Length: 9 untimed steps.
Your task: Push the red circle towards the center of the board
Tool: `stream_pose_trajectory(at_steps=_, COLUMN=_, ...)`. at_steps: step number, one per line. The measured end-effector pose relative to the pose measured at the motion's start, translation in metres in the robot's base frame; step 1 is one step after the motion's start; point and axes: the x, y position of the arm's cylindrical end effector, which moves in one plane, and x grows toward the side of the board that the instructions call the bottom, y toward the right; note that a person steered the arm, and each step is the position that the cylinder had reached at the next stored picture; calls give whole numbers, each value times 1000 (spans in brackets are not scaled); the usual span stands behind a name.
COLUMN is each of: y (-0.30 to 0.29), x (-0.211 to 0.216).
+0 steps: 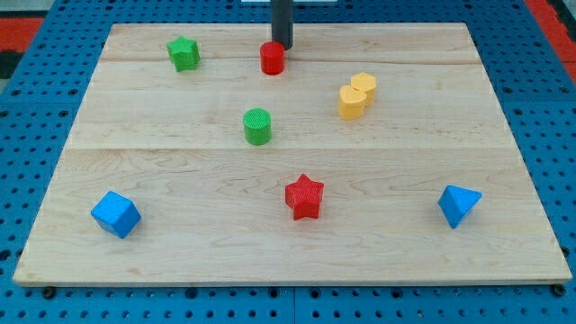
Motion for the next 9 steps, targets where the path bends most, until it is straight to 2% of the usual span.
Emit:
stream_pose_trajectory(at_steps=1, y=-17, x=15)
stream_pose_trajectory(at_steps=3, y=2, x=58)
stream_pose_trajectory(at_steps=5, y=-25, x=64)
stream_pose_trajectory(at_steps=9, y=53, x=139)
